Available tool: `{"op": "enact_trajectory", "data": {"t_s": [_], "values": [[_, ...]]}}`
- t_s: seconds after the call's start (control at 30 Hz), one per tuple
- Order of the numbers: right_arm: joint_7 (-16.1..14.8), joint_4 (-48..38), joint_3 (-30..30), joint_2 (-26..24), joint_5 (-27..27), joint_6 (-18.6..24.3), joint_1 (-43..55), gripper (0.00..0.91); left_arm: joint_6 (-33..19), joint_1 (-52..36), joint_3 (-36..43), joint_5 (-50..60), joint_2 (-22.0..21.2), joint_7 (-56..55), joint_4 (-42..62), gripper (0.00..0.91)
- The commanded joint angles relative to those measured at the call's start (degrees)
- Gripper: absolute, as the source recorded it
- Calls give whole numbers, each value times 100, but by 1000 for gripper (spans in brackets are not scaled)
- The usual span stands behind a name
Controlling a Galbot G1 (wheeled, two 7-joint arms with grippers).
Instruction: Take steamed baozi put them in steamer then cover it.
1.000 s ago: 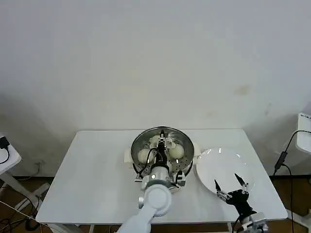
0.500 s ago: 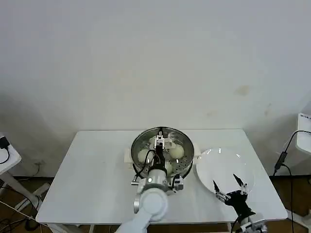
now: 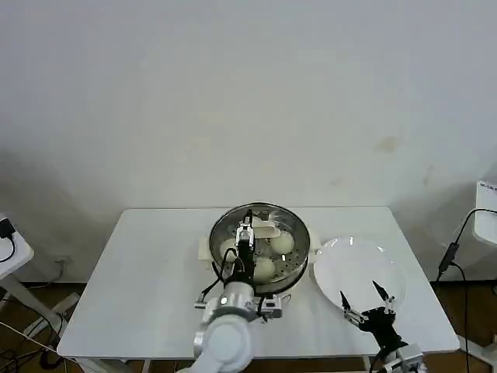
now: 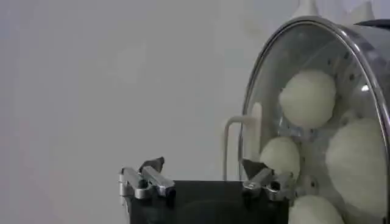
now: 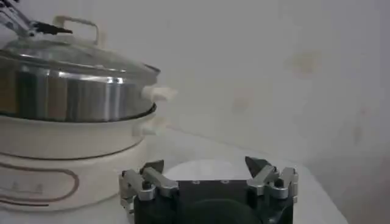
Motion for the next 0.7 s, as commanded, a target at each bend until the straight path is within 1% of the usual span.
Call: {"op": "enact_trajectory", "data": {"t_s": [0.03, 0.17, 0.23, 0.27, 0.3, 0.33, 0.37, 0.4, 0.43, 0.47, 0.5, 0.57, 0.6, 0.67, 0.7], "values": [[4, 31, 24, -6, -7, 11, -35, 907, -158, 708, -411, -1154, 672, -180, -1574, 907], [6, 86, 17, -14, 11, 6, -56, 907, -386, 1202, -990, -2051, 842, -407, -2065, 907], [15, 101, 15, -32, 49, 26, -68, 907, -648, 1666, -1422, -2848, 898, -755, -2200, 907], [23, 108, 11, -32, 72, 38, -64, 907, -801, 1870, -1715, -3506, 946, -1006, -2197, 907], [36, 136, -44, -40, 188, 27, -59, 907, -1083, 2152, -2189, -4568, 1028, -1299, -2149, 907], [40, 141, -63, -52, 244, 26, -61, 907, -1305, 2284, -2468, -4923, 1058, -1558, -2085, 907], [51, 149, -78, -66, 357, 41, -67, 907, -1595, 2413, -2841, -5534, 1065, -1794, -1969, 907], [60, 148, -93, -94, 432, 66, -83, 907, -1997, 2558, -3330, -6554, 1039, -2047, -1784, 907], [79, 151, -116, -135, 515, 91, -107, 907, -2382, 2674, -3788, -7093, 971, -2135, -1624, 907], [91, 155, -131, -186, 589, 131, -142, 907, -2727, 2759, -4066, -7799, 891, -2161, -1450, 907], [121, 163, -155, -257, 673, 155, -182, 907, -2936, 2855, -4400, -8296, 804, -2251, -1256, 907], [162, 182, -166, -358, 758, 208, -289, 907, -3070, 3022, -4820, -9230, 659, -2542, -1013, 907], [184, 204, -166, -502, 812, 248, -375, 907, -3136, 3119, -4953, -9501, 627, -2717, -922, 907], [236, 273, -153, -673, 970, 252, -515, 907, -3289, 3333, -5148, -9657, 564, -2958, -809, 907], [265, 304, -155, -768, 1061, 242, -584, 907, -3255, 3501, -5214, -9702, 535, -3026, -819, 907]]}}
